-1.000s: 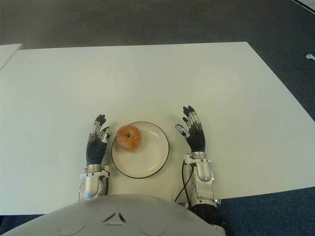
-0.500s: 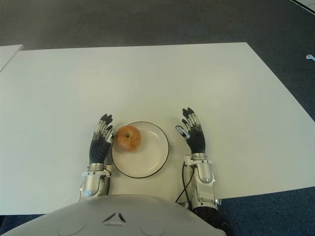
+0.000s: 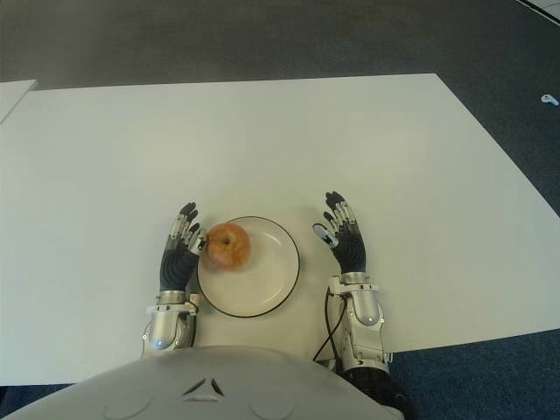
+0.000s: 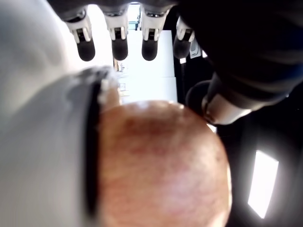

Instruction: Put the apples into the plate.

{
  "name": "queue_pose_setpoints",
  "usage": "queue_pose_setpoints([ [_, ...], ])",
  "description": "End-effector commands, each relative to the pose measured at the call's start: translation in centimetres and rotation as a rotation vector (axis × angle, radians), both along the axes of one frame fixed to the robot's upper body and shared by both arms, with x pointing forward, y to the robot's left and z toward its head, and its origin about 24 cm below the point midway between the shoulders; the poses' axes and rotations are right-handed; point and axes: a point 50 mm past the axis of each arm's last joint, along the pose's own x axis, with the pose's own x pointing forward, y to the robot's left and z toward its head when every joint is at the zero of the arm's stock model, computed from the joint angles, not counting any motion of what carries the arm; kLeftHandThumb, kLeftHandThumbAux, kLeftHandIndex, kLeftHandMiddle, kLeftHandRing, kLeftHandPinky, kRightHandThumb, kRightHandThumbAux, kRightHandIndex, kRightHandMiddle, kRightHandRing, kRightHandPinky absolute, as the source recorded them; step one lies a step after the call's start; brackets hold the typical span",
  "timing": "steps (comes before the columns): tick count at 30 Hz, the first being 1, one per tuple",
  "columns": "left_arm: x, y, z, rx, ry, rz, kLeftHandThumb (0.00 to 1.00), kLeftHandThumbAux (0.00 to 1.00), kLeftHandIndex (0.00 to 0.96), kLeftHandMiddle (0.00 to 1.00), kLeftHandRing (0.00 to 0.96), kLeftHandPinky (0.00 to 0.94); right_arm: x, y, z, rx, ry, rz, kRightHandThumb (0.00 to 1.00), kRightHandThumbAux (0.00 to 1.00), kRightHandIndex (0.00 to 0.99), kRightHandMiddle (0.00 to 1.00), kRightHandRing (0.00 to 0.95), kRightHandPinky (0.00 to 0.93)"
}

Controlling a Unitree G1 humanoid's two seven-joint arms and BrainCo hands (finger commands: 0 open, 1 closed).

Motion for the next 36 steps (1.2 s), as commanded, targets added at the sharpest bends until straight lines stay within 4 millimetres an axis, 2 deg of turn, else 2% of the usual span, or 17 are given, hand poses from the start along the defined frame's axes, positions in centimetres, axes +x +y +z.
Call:
queue_pose_setpoints([
  [1,-2.5,-0.7,1.4,0.009,0.081,0.005,0.086,0.532,0.001,0.001,0.001,0.002,-1.5,0.1,-1.9,0.024,0.122,-0.019,0.154,0.596,0.077,0.066,0.006,0.0],
  [5,-2.0,-0.8,1.8,-0.011,0.051,0.041,0.084,0.51,0.0,0.033,0.035,0.06,-1.7,0.3,-1.6,0.016,0.107,-0.028,0.153,0.611,0.062,0.042,0.001,0.0],
  [8,-1.7,-0.6,0.9,-0.019,0.038,0.054,0.084,0.494,0.0,0.074,0.074,0.096,-1.7,0.3,-1.6,0.005,0.106,-0.034,0.148,0.617,0.052,0.034,0.0,0.0],
  [11,-1.2,0.0,-0.9,-0.006,0.042,0.057,0.077,0.469,0.0,0.074,0.065,0.061,-1.7,0.2,-1.5,-0.007,0.106,-0.036,0.14,0.617,0.041,0.028,0.0,0.0],
  [18,-0.7,-0.7,-0.9,-0.012,-0.029,0.045,0.058,0.431,0.0,0.019,0.01,0.008,-1.3,-0.2,-1.5,-0.033,0.103,-0.035,0.122,0.611,0.027,0.013,0.0,0.0],
  [24,-1.3,-1.3,-2.7,-0.128,0.003,0.002,0.06,0.425,0.0,0.001,0.0,0.0,-1.0,-0.3,-1.4,-0.092,0.097,-0.024,0.119,0.591,0.005,0.001,0.0,0.0],
  [36,-0.7,-1.7,-1.5,-0.128,-0.082,-0.058,0.044,0.391,0.0,0.0,0.0,0.0,-0.4,-0.5,-1.0,-0.139,0.039,0.052,0.122,0.594,0.0,0.0,0.0,0.0],
])
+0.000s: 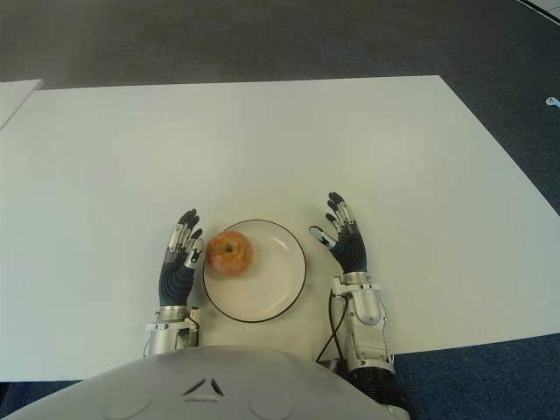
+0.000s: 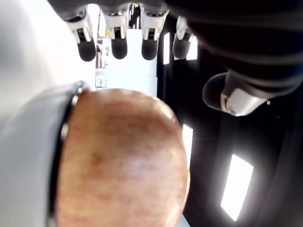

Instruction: Put the apples into the plate.

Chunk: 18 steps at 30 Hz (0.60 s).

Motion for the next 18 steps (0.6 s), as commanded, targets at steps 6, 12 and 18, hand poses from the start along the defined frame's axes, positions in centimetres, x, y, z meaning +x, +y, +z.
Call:
queue_pose_setpoints([
  [6,0.3,-1.3,-1.4,-0.054,0.021,-0.033,0.038,0.394,0.0,0.0,0.0,0.0,-0.6,-0.4,-1.1,0.011,0.052,0.003,0.137,0.568,0.0,0.0,0.0,0.0],
  [12,-0.1,-0.9,-2.5,-0.073,0.04,-0.018,0.032,0.396,0.0,0.0,0.0,0.0,-0.4,-0.6,-0.7,0.011,0.033,0.008,0.146,0.575,0.0,0.0,0.0,0.0],
  [18,-0.3,-1.0,-2.7,-0.103,0.04,-0.005,0.028,0.4,0.0,0.0,0.0,0.0,-0.6,-0.8,-0.5,-0.008,0.025,0.012,0.14,0.631,0.0,0.0,0.0,0.0],
])
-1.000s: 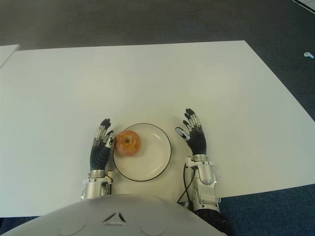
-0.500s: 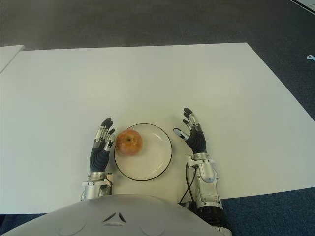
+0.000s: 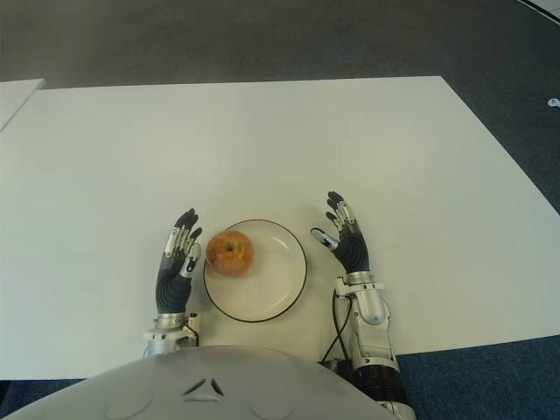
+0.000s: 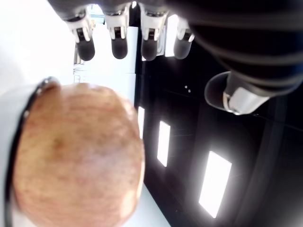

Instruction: Put the apples into the plate.

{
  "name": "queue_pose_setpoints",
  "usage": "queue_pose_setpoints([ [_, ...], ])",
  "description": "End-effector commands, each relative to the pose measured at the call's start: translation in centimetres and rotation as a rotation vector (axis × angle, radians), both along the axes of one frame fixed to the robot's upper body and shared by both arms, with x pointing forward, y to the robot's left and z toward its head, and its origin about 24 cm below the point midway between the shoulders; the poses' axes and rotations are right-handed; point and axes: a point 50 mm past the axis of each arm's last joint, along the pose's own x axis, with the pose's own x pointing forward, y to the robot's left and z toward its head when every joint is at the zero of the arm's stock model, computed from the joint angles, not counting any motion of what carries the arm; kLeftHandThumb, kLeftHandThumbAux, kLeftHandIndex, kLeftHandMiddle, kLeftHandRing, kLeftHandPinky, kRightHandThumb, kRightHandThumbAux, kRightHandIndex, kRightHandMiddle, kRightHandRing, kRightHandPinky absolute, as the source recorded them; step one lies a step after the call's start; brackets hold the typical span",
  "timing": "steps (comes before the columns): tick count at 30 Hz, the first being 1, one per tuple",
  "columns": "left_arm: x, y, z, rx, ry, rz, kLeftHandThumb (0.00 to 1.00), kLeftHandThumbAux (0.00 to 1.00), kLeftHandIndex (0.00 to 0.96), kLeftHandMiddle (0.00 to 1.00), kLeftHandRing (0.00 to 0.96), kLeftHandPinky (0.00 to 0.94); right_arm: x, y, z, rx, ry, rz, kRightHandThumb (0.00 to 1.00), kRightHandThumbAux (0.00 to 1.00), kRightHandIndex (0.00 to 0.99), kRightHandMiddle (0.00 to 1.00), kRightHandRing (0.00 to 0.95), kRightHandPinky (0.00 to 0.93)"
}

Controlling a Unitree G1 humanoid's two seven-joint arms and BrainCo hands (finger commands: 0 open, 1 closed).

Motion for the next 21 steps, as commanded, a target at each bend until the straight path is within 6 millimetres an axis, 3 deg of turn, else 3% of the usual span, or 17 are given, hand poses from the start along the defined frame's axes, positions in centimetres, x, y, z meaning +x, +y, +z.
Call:
queue_pose_setpoints([
  [1,0.6,-1.0,-3.4,-0.089,0.175,0.002,0.028,0.4,0.0,0.0,0.0,0.0,-0.8,-0.4,-0.8,-0.01,0.052,-0.004,0.138,0.638,0.0,0.0,0.0,0.0],
  [15,0.0,-1.2,-3.0,-0.086,0.141,0.014,0.01,0.422,0.0,0.0,0.0,0.0,-1.7,-0.5,-0.6,-0.017,0.07,0.028,0.11,0.649,0.0,0.0,0.0,0.0],
  [18,-1.0,0.3,-4.3,-0.058,0.222,0.048,0.02,0.416,0.0,0.0,0.0,0.0,-2.1,-0.5,-0.5,-0.02,0.068,0.024,0.108,0.66,0.0,0.0,0.0,0.0],
  [21,-1.3,0.3,-4.4,-0.055,0.246,0.069,0.03,0.414,0.0,0.0,0.0,0.0,-2.4,-0.4,-0.3,-0.023,0.064,0.023,0.108,0.666,0.0,0.0,0.0,0.0],
])
